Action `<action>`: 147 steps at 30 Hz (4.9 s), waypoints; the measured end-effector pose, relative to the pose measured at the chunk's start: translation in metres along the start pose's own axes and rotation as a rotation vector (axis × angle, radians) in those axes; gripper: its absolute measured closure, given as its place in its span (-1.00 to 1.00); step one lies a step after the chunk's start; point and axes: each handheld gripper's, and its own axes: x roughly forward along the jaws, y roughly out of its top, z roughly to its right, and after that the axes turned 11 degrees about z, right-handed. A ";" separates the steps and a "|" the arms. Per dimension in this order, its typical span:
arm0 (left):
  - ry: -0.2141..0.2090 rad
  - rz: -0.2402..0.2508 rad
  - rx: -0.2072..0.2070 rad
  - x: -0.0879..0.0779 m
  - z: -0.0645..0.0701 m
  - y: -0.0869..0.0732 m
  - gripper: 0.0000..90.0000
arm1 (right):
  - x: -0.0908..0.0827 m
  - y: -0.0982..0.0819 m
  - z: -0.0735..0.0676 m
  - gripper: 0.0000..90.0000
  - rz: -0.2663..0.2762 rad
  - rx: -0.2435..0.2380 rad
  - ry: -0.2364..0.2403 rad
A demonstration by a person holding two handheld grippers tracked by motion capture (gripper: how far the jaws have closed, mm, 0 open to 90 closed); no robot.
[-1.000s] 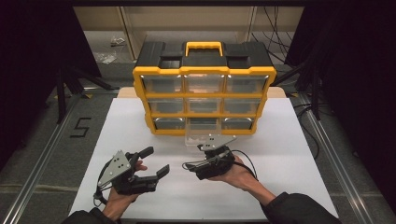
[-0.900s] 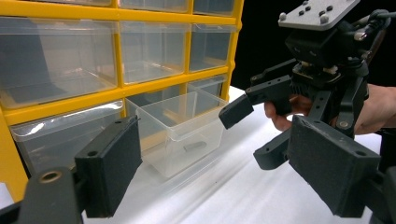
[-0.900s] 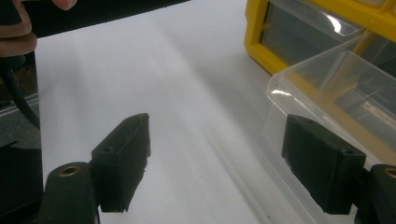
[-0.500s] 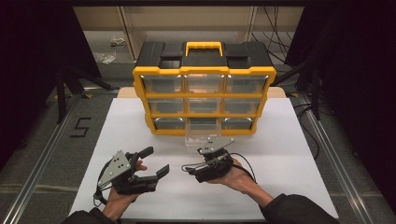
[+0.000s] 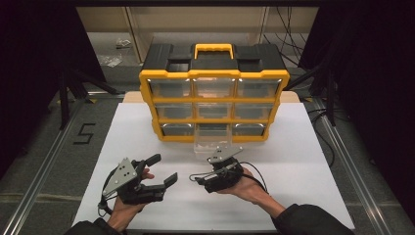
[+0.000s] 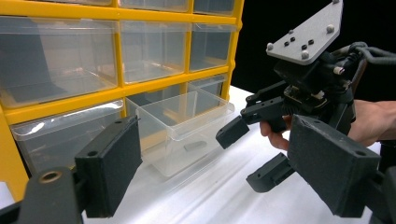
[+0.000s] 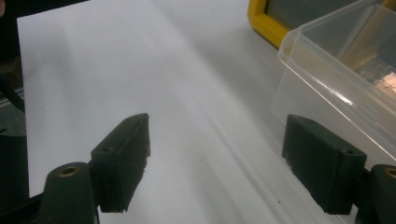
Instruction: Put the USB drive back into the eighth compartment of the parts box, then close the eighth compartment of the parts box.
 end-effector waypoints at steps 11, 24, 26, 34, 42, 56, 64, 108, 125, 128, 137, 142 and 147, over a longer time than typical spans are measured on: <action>-0.001 -0.003 -0.002 0.000 0.000 0.000 -0.62 | 0.003 -0.005 0.004 -0.38 -0.025 0.005 -0.034; -0.008 -0.002 0.001 0.002 0.000 0.000 -0.62 | 0.003 -0.009 0.014 0.26 -0.056 0.007 -0.106; -0.006 -0.003 0.000 0.002 0.000 0.000 -0.62 | 0.003 -0.009 0.015 0.34 -0.059 0.003 -0.115; -0.007 -0.006 0.003 0.002 0.000 0.000 -0.62 | 0.003 -0.010 0.022 0.67 -0.055 0.005 -0.170; -0.008 -0.007 0.005 0.002 0.001 0.000 -0.62 | 0.005 -0.012 0.027 0.90 -0.071 0.000 -0.195; -0.006 -0.010 0.005 0.002 0.000 -0.001 -0.62 | 0.008 -0.012 0.032 1.00 -0.067 -0.019 -0.253; -0.004 -0.008 0.004 0.001 0.000 -0.001 -0.62 | 0.009 -0.012 0.036 1.00 -0.064 -0.022 -0.272; -0.001 -0.008 0.003 0.001 0.000 -0.001 -0.61 | 0.025 -0.009 0.043 1.00 -0.050 -0.073 -0.340; -0.001 -0.010 0.002 0.001 0.000 -0.001 -0.62 | 0.029 -0.009 0.048 1.00 -0.040 -0.072 -0.359; -0.001 -0.009 0.001 0.001 0.000 -0.001 -0.62 | 0.030 -0.009 0.050 1.00 -0.041 -0.073 -0.364; 0.000 -0.007 0.000 0.001 0.000 0.000 -0.61 | 0.033 -0.008 0.053 1.00 -0.038 -0.066 -0.373; -0.001 -0.008 0.000 0.001 0.000 0.000 -0.61 | 0.035 -0.008 0.056 1.00 -0.037 -0.069 -0.377; -0.001 -0.007 0.001 0.001 0.000 0.000 -0.61 | 0.037 -0.007 0.058 1.00 -0.038 -0.065 -0.382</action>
